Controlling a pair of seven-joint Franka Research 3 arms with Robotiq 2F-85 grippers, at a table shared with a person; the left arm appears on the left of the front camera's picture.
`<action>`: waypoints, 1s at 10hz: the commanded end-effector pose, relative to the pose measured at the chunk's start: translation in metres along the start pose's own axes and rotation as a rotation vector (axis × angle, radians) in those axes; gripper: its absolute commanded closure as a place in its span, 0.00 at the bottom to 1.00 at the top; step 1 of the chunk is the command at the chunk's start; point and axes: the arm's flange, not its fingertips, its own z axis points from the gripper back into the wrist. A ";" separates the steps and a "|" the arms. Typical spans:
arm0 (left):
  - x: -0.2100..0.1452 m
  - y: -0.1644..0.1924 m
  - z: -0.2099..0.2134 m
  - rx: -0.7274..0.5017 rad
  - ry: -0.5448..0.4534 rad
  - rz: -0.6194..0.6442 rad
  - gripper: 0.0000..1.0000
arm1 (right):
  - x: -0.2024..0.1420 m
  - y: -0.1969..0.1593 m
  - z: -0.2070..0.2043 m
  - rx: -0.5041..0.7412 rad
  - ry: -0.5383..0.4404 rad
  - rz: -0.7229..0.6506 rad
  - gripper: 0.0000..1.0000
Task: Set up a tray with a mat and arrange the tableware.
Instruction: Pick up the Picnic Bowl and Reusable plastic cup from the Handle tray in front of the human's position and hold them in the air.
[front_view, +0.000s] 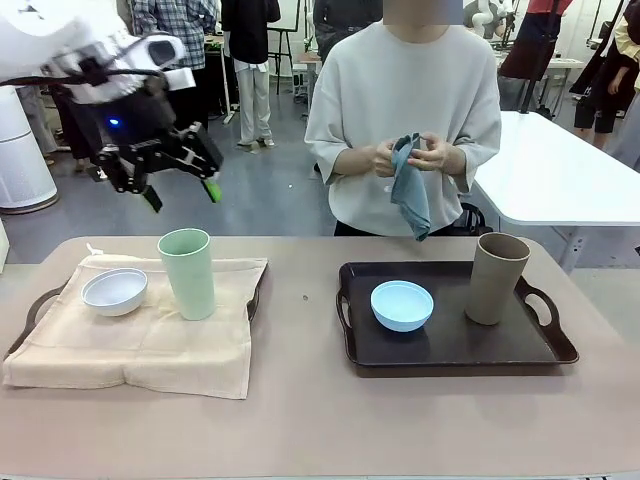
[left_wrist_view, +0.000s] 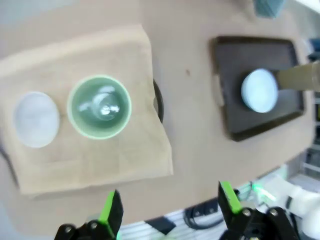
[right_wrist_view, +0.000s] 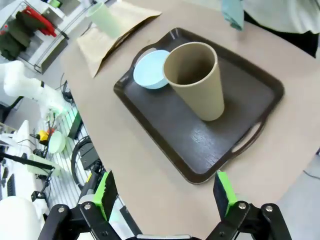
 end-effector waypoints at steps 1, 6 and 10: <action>0.007 -0.024 -0.003 0.043 0.002 0.019 0.00 | -0.003 -0.003 0.003 0.038 0.018 -0.002 0.00; 0.011 -0.038 -0.038 -0.045 0.013 0.033 0.00 | 0.000 0.000 0.000 0.000 0.000 0.000 0.00; 0.008 -0.046 -0.035 0.005 0.023 0.017 0.00 | 0.000 0.000 0.000 0.000 0.000 0.000 0.00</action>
